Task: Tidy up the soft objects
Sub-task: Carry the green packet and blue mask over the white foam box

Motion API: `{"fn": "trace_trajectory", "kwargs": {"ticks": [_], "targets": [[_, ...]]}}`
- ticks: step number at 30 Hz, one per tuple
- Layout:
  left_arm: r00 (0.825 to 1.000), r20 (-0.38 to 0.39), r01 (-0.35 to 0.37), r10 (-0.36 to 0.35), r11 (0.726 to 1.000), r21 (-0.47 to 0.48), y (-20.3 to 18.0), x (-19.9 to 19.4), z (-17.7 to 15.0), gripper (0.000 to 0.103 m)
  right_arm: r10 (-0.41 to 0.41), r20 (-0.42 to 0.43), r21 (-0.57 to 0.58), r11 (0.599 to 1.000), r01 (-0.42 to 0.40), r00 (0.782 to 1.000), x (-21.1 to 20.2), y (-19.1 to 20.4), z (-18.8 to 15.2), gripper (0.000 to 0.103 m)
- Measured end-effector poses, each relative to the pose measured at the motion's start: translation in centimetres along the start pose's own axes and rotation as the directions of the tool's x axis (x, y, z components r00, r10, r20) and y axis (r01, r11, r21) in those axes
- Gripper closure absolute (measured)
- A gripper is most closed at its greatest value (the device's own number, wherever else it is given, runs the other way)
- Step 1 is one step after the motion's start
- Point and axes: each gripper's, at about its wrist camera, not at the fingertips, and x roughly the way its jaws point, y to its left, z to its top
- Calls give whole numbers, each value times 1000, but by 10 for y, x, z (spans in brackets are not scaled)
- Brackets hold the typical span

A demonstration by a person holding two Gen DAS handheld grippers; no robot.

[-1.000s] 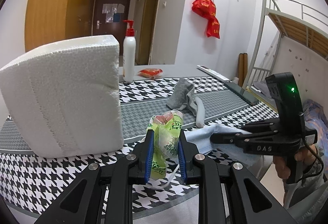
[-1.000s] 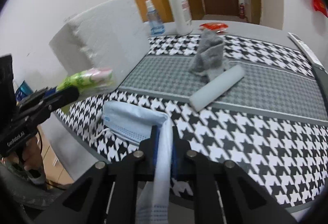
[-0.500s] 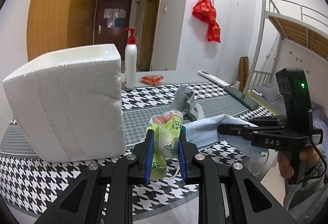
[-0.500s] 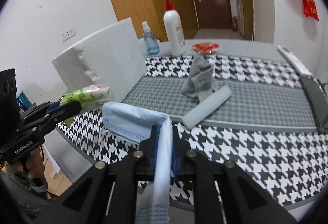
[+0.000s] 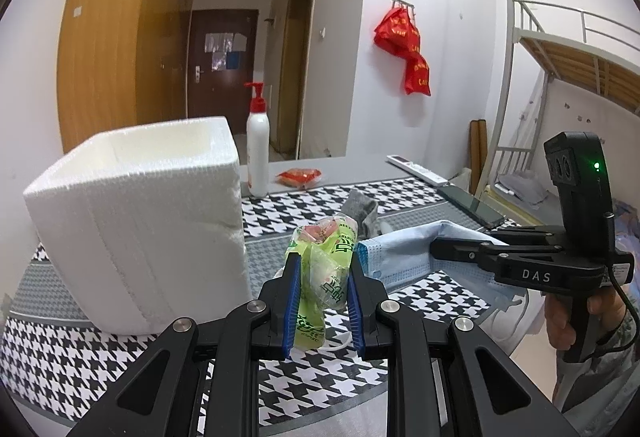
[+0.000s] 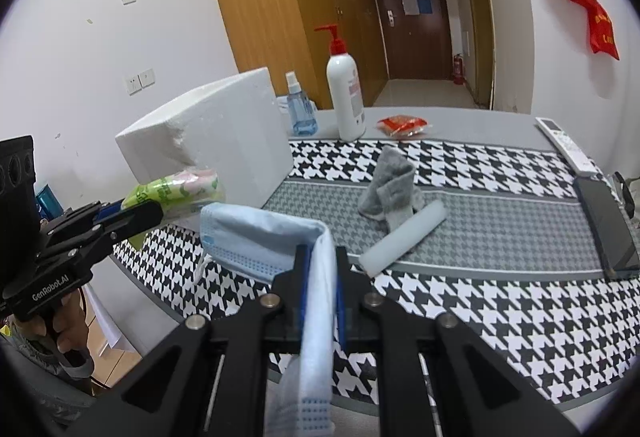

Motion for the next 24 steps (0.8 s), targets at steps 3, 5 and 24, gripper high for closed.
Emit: {"fn": "trace_trajectory", "kwargs": {"ticks": [3, 5, 24], "targets": [[1000, 16, -3, 3, 1000, 7, -1, -4, 3, 80, -10, 22, -10, 1000, 10, 1000, -7, 2, 4, 89], [999, 32, -12, 11, 1000, 12, -1, -8, 7, 80, -13, 35, -15, 1000, 13, 999, -10, 3, 7, 89], [985, 136, -109, 105, 994, 23, 9, -30, 39, 80, -77, 185, -58, 994, 89, 980, -35, 22, 46, 89]]}}
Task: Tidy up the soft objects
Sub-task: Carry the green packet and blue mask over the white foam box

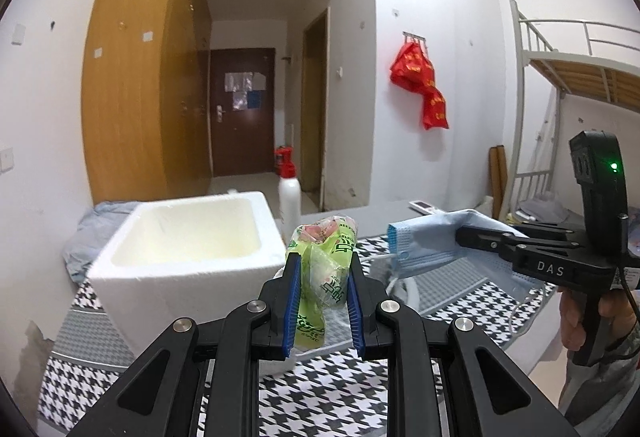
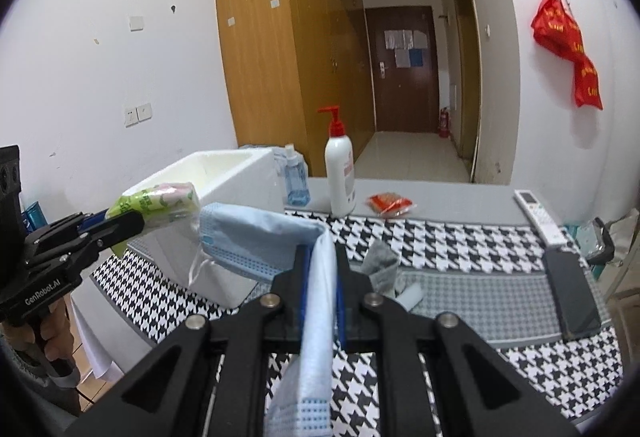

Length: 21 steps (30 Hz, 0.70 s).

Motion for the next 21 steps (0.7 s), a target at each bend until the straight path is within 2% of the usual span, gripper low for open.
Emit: {"fn": "trace_trajectory", "kwargs": {"ticks": [10, 21], "targets": [[998, 18, -63, 64, 998, -17, 15, -6, 12, 80, 38, 38, 3, 999, -38, 999, 4, 9, 17, 89], [987, 36, -155, 157, 987, -42, 40, -7, 26, 80, 105, 64, -2, 994, -105, 992, 19, 30, 45, 89]]}}
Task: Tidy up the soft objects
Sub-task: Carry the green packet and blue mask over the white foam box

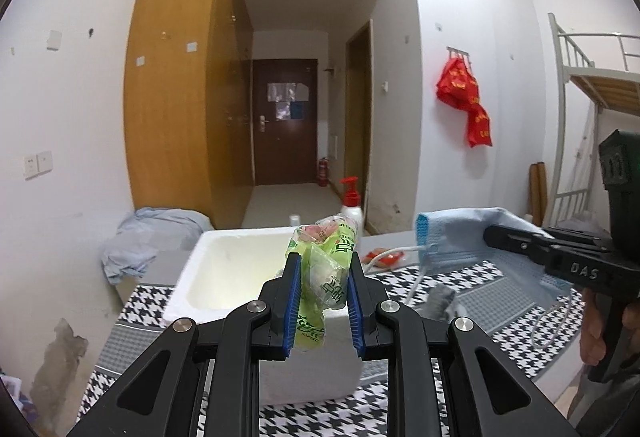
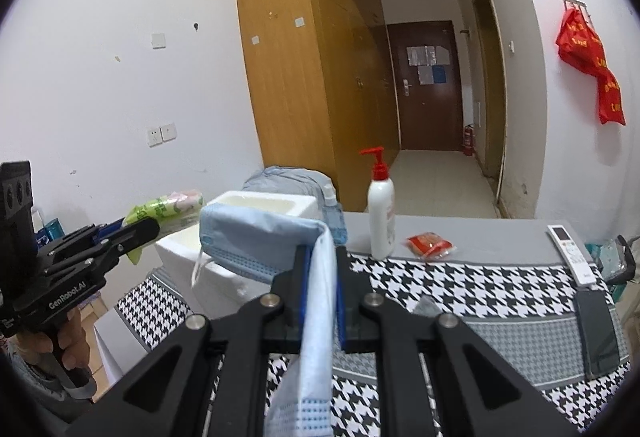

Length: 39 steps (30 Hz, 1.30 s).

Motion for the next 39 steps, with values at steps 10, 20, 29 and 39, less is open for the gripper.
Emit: {"fn": "trace_trajectory", "kwargs": {"ticks": [10, 20, 29, 39], "targets": [[999, -18, -36, 35, 999, -14, 18, 17, 10, 80, 25, 13, 11, 1000, -25, 1000, 16, 7, 14, 89], [997, -65, -34, 32, 999, -28, 31, 49, 16, 80, 32, 28, 14, 999, -32, 999, 27, 5, 20, 89], [995, -102, -27, 23, 999, -33, 33, 72, 13, 80, 26, 8, 22, 999, -27, 1000, 38, -1, 20, 89], [989, -148, -30, 24, 999, -38, 35, 94, 13, 80, 16, -11, 41, 999, -15, 1000, 49, -9, 20, 89]]}}
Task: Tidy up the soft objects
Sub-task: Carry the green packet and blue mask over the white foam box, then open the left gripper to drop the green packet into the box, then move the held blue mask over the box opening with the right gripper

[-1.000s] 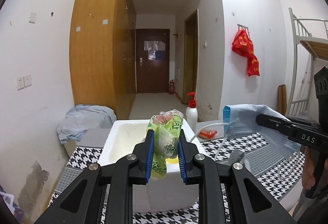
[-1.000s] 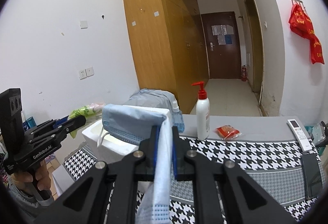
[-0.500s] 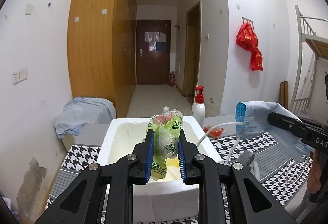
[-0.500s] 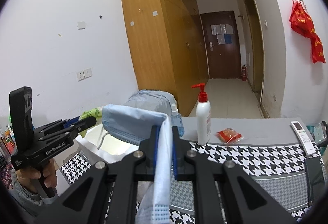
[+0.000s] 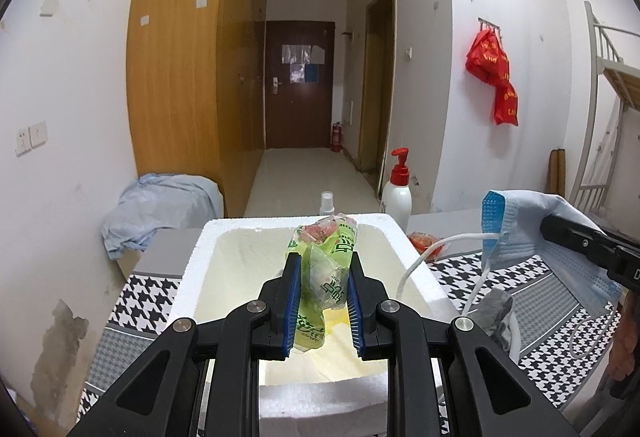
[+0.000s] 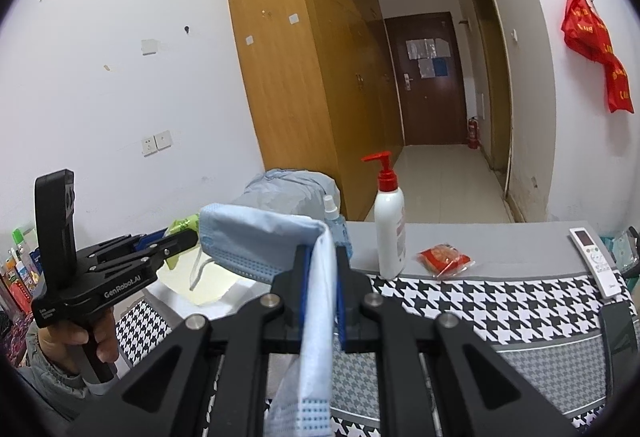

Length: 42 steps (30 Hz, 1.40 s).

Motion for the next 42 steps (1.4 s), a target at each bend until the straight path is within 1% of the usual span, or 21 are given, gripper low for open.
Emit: {"fn": "trace_trajectory", "kwargs": {"ticks": [3, 4, 6, 7, 8, 9, 10, 11, 12, 14, 19, 22, 32, 42], "targets": [[1000, -11, -2, 2, 1000, -3, 1, 2, -1, 80, -3, -4, -3, 1000, 3, 1000, 0, 0, 0, 89], [1000, -14, -4, 4, 1000, -3, 1, 2, -1, 78, -5, -5, -4, 1000, 5, 1000, 1, 0, 0, 89], [1000, -9, -6, 6, 1000, -5, 1, 0, -1, 69, -6, -7, -2, 1000, 6, 1000, 1, 0, 0, 89], [1000, 1, -6, 6, 1000, 0, 1, -3, -1, 58, -6, -8, -3, 1000, 6, 1000, 1, 0, 0, 89], [1000, 9, -8, 8, 1000, 2, 1, -4, -1, 42, -7, -7, -4, 1000, 7, 1000, 1, 1, -1, 89], [1000, 14, -10, 10, 1000, 3, 1, -5, -1, 33, -7, -6, -6, 1000, 7, 1000, 0, 2, -1, 89], [1000, 27, -8, 8, 1000, 3, 1, -9, -1, 23, -6, -7, -6, 1000, 6, 1000, 1, 1, 0, 89], [999, 35, -10, 10, 1000, 1, 2, -11, -2, 16, -8, -6, -5, 1000, 8, 1000, 1, 1, 0, 89], [999, 38, -12, 12, 1000, -1, 3, -12, -2, 14, -9, -5, -3, 1000, 9, 1000, 0, 0, 0, 89], [998, 53, -24, 25, 1000, -13, 5, -17, -2, 4, -14, -5, -3, 1000, 14, 1000, 0, 0, 0, 89], [995, 87, -42, 44, 999, -19, 8, -30, -2, 1, -20, 4, -6, 1000, 20, 1000, -2, 3, 2, 89], [993, 101, -57, 60, 998, -30, 13, -39, -4, 1, -7, 9, -9, 1000, 7, 1000, -4, 7, 4, 89], [989, 116, -88, 95, 994, -62, 34, -57, -14, 1, 21, 11, -50, 999, -20, 1000, 2, 33, 9, 89], [985, 126, -105, 114, 992, -76, 53, -76, -26, 1, 61, -6, -81, 995, -62, 998, 21, 59, 17, 89]]}}
